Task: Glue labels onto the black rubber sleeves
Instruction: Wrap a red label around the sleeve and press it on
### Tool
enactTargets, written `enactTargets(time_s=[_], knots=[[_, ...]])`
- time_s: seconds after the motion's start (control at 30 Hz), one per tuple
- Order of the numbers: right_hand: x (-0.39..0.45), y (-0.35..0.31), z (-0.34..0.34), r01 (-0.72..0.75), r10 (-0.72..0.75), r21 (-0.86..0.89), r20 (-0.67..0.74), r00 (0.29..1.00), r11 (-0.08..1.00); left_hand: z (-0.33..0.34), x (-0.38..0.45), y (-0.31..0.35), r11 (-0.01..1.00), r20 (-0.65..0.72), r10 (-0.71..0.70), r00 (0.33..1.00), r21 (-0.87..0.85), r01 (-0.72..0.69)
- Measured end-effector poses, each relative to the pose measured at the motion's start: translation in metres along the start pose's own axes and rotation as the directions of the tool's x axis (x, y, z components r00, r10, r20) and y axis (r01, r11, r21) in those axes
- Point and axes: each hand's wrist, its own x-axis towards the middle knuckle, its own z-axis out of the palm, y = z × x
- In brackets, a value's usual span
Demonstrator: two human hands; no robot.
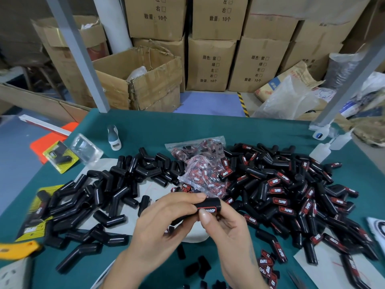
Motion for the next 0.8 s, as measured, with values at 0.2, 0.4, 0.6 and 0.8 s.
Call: enactTargets(time_s=[0.2,0.4,0.6,0.8], knots=[[0.002,-0.006,0.002,0.074,-0.074,-0.005,-0.028,0.997,0.997,0.0,0.0,0.0,0.999,0.014,0.025,1.0,0.022,-0.025],[0.003,-0.008,0.003,0.023,-0.025,-0.048,-0.047,0.999,0.999,-0.002,0.001,0.0,1.0,0.021,0.006,1.0,0.02,-0.007],[0.002,-0.016,0.003,-0.098,0.097,-0.046,-0.016,0.995,0.994,-0.005,0.001,-0.001,0.996,0.031,-0.091,0.995,0.017,0.091],[0.001,-0.016,0.0,-0.166,0.171,-0.146,0.019,0.985,0.975,-0.004,0.001,0.001,0.975,0.041,-0.216,0.976,-0.037,0.217]])
